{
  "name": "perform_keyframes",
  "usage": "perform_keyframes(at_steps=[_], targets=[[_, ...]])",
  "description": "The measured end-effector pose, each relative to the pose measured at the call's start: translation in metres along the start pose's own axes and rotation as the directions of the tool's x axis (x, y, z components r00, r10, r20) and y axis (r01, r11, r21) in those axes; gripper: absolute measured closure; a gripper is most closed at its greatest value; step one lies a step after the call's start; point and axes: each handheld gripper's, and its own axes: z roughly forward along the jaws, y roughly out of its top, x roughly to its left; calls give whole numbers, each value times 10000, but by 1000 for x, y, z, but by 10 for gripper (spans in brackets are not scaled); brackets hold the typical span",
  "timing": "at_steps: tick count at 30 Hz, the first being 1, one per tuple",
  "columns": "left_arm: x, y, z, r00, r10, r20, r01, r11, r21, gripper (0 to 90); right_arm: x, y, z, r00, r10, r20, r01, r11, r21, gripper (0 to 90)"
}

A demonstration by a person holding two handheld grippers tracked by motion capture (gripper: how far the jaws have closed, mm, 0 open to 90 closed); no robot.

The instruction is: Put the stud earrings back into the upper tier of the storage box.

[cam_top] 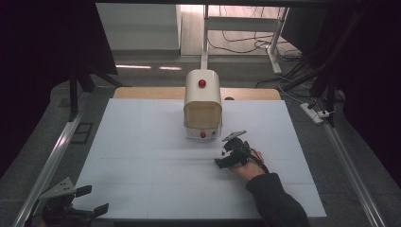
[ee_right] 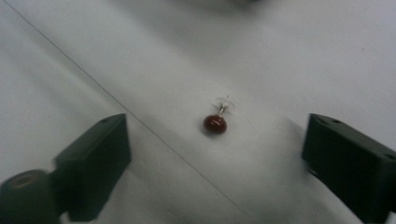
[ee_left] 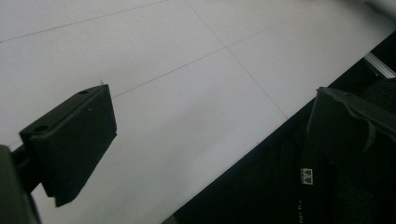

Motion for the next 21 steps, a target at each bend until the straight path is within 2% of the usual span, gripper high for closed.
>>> perform_keyframes(at_steps=[6, 9, 15, 19, 21], targets=[[0, 0, 0, 10000, -4, -2, 4, 10000, 2, 18, 1, 3, -3, 9999, -79, -67, 78, 9999, -96, 283], [0, 0, 0, 10000, 1, 3, -1, 10000, 2, 18, 0, 4, -5, 10000, 11, -18, -11, 9999, -107, 418], [0, 0, 0, 10000, 15, 14, -15, 10000, 10, 19, -2, 4, -7, 9999, 139, 31, -138, 9998, -171, 580], [0, 0, 0, 10000, 21, 16, -21, 10000, 12, 19, -2, 4, -7, 9999, 162, 37, -161, 9998, -148, 647], [0, 0, 0, 10000, 25, 14, -25, 10000, 16, 19, -2, 5, -8, 9999, 173, -7, -173, 9998, -120, 717]])
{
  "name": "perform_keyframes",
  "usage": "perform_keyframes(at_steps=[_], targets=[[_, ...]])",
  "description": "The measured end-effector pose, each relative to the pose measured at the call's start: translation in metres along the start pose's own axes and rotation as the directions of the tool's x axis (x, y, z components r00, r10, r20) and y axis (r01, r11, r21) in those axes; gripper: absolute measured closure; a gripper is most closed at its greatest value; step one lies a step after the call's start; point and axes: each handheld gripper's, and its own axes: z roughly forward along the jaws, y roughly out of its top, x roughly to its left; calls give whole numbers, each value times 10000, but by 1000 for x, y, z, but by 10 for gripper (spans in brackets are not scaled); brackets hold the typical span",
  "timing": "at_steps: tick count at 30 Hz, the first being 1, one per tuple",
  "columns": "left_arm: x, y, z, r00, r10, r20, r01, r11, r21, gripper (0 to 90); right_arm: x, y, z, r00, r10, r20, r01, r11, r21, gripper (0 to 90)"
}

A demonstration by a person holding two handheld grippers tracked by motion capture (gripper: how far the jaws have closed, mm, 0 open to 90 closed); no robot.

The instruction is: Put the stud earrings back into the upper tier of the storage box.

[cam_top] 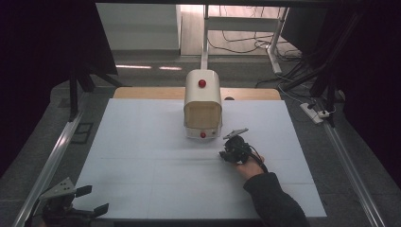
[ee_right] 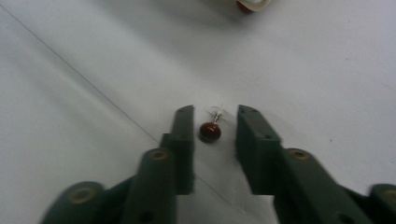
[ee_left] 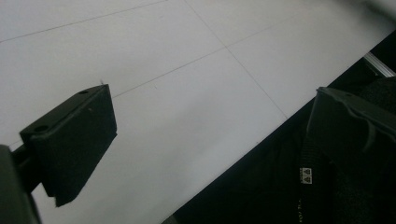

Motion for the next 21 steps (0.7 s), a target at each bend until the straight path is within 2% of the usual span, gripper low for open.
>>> perform_keyframes(at_steps=[3, 17, 21], targets=[[0, 0, 0, 10000, 1, 1, -1, 10000, -2, 20, 1, 0, -1, 10000, 49, -37, -49, 10000, 78, 795], [0, 0, 0, 10000, 50, -35, -50, 10000, 21, 20, 0, 2, -2, 9996, -265, -14, 265, 9995, 196, 803], [0, 0, 0, 10000, 55, -37, -55, 10000, 18, 20, 0, 2, -4, 9997, -229, -30, 230, 9996, 161, 803]])
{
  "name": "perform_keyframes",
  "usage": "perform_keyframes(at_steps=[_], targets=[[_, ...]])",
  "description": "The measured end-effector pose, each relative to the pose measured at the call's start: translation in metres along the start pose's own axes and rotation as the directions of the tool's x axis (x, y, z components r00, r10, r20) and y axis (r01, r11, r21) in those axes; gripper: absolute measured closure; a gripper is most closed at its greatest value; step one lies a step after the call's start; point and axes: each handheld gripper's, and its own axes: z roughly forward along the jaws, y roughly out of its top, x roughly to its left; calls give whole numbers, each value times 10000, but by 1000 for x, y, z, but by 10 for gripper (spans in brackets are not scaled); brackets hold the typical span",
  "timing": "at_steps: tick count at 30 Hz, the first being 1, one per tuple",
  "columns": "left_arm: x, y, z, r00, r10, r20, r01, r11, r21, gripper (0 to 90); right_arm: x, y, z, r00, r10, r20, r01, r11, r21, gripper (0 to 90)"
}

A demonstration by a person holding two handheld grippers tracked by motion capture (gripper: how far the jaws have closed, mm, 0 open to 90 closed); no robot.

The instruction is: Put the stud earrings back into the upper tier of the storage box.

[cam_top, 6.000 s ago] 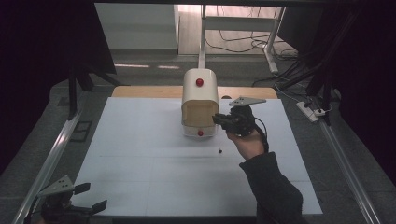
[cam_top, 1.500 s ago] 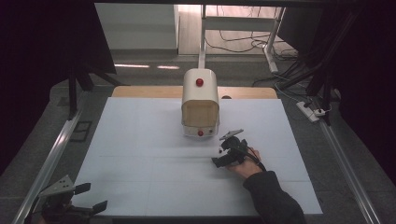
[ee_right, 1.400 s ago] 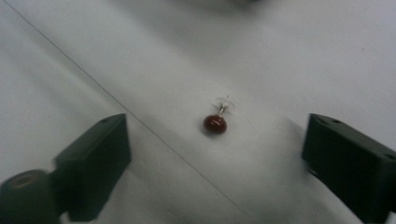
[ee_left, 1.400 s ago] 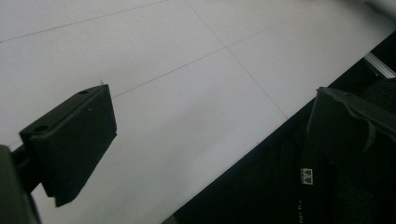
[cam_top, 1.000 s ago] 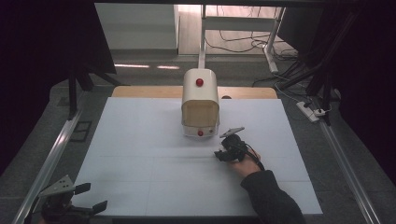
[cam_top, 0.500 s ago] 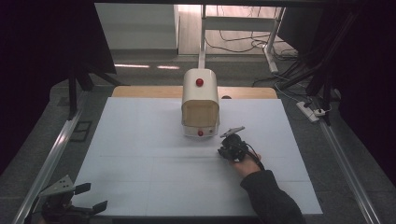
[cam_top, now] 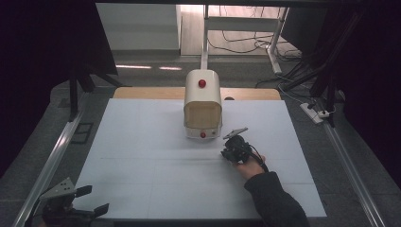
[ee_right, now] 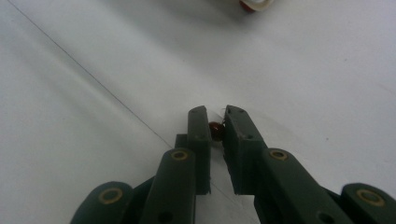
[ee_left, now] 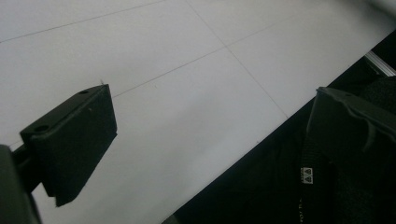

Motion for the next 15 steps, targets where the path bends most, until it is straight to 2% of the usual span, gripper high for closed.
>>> perform_keyframes(at_steps=[15], targets=[[0, 0, 0, 10000, 21, -34, -21, 10000, 19, 20, -5, 0, -23, 9994, 307, -155, -316, 9975, -637, 803]])
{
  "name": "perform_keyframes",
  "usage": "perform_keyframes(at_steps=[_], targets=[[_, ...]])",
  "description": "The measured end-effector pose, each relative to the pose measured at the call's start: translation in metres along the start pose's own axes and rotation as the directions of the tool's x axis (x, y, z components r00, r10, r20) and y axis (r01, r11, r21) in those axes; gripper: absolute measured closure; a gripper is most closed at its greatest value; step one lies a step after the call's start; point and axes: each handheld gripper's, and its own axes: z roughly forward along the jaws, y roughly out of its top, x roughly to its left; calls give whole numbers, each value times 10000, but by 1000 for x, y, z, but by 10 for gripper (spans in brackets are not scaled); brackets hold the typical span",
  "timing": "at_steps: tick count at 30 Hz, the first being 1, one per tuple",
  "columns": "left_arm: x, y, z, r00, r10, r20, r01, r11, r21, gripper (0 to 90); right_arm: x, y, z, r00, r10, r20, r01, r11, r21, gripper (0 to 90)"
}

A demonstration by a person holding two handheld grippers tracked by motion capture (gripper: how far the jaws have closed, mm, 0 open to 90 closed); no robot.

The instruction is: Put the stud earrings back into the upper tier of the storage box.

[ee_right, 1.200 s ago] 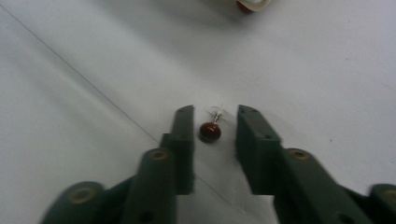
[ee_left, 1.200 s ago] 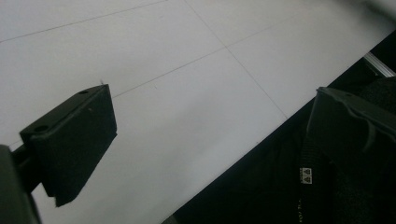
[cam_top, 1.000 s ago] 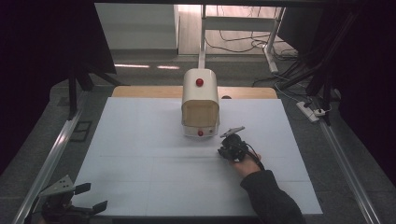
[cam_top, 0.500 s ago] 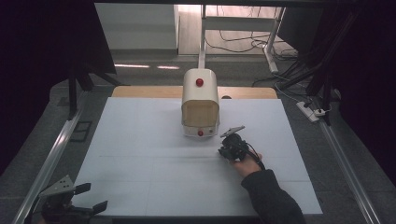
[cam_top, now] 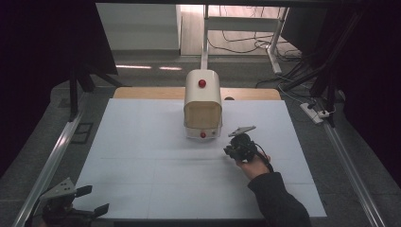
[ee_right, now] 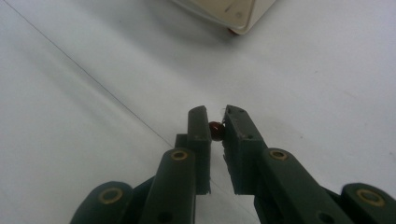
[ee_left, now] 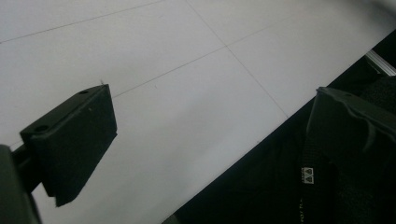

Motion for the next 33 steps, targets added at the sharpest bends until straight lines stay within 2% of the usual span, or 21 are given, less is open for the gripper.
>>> perform_keyframes(at_steps=[14, 21, 33], targets=[[0, 0, 0, 10000, -10, 19, 10, 10000, -4, 20, 1, 8, -24, 9992, 151, -380, -172, 9983, -554, 803], [0, 0, 0, 10000, -32, 9, 32, 10000, 15, 20, -2, 13, -40, 9978, 421, -520, -471, 9940, -983, 803], [1, 0, 1, 9999, -100, 30, 100, 9999, 32, 20, -7, 19, -56, 9964, 526, -658, -612, 9888, -1359, 801]])
